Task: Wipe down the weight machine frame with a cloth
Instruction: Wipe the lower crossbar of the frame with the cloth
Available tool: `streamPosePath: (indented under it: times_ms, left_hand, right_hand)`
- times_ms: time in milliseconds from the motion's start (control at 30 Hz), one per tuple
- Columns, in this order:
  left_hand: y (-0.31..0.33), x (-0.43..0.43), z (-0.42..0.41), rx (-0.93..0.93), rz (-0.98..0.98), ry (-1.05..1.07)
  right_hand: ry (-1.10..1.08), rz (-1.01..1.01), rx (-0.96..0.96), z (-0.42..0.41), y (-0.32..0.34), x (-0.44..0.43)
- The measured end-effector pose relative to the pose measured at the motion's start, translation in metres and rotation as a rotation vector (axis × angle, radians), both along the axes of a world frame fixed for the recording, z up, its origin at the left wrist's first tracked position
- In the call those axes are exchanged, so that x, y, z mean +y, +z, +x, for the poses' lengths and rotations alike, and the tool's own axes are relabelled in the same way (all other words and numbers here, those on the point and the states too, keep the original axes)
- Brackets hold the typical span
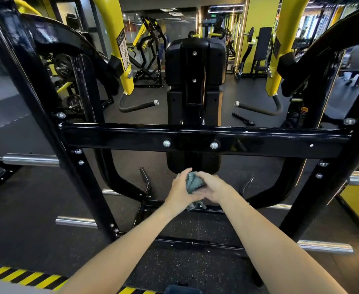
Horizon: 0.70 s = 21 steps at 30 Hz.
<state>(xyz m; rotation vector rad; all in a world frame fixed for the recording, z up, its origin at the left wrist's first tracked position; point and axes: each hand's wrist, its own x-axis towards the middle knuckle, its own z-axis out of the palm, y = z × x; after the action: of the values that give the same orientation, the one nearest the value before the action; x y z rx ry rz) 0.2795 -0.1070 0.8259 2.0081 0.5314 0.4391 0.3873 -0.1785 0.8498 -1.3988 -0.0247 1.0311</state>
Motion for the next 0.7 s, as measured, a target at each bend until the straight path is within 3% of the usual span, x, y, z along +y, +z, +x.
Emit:
streamPosePath:
  times_ms: [67, 133, 233, 400, 500, 567, 700]
  left_hand:
    - [-0.001, -0.001, 0.005, -0.042, 0.037, 0.059]
    - [0.007, 0.0, 0.01, -0.11, 0.024, 0.112]
    - [0.038, 0.003, 0.015, -0.16, -0.004, 0.269]
    - [0.086, 0.034, 0.035, -0.502, 0.122, 0.764]
    - [0.092, 0.039, 0.066, -0.347, 0.136, 0.891]
    - [0.091, 0.02, 0.088, -0.295, 0.244, 0.824]
    - [0.082, -0.024, 0.118, -0.356, 0.546, 0.409]
  right_hand:
    - [-0.003, 0.072, -0.01, 0.001, 0.013, -0.002]
    - [0.014, 0.068, -0.136, 0.003, 0.024, -0.004]
    - [-0.049, -0.12, -0.585, 0.014, 0.036, -0.016]
    - [-0.422, -0.417, -1.379, 0.046, 0.055, -0.064]
    - [-0.53, -0.489, -1.594, 0.073, 0.061, -0.077]
    - [-0.468, -0.517, -1.58, 0.09, 0.065, -0.077]
    - [-0.275, -0.518, -1.581, 0.114, 0.073, -0.085]
